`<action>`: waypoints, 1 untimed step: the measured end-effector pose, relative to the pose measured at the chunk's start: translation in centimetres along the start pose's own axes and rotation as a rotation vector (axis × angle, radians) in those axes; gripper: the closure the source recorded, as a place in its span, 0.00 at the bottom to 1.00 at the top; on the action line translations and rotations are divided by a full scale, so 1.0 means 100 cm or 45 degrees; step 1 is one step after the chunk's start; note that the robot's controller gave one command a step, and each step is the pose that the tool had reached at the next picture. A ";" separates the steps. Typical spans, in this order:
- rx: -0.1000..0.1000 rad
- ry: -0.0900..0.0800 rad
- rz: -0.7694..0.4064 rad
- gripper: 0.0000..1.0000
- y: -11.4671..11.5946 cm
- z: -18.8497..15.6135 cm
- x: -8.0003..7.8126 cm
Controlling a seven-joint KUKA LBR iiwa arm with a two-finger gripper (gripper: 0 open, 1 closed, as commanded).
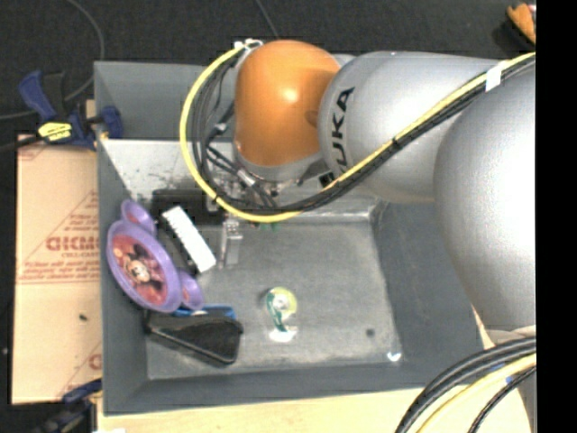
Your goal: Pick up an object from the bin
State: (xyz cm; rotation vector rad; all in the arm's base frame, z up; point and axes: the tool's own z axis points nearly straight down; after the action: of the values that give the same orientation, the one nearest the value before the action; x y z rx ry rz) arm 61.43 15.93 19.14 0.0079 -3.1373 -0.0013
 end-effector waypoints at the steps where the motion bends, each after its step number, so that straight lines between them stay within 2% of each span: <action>1: -0.002 -0.010 0.007 0.00 -0.001 -0.005 -0.002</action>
Offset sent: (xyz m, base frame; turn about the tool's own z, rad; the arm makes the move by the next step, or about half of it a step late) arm 0.0108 0.0587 -0.1214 0.3141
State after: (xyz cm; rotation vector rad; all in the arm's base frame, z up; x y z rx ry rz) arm 61.59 15.82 19.69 -0.0004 -3.1453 -0.0035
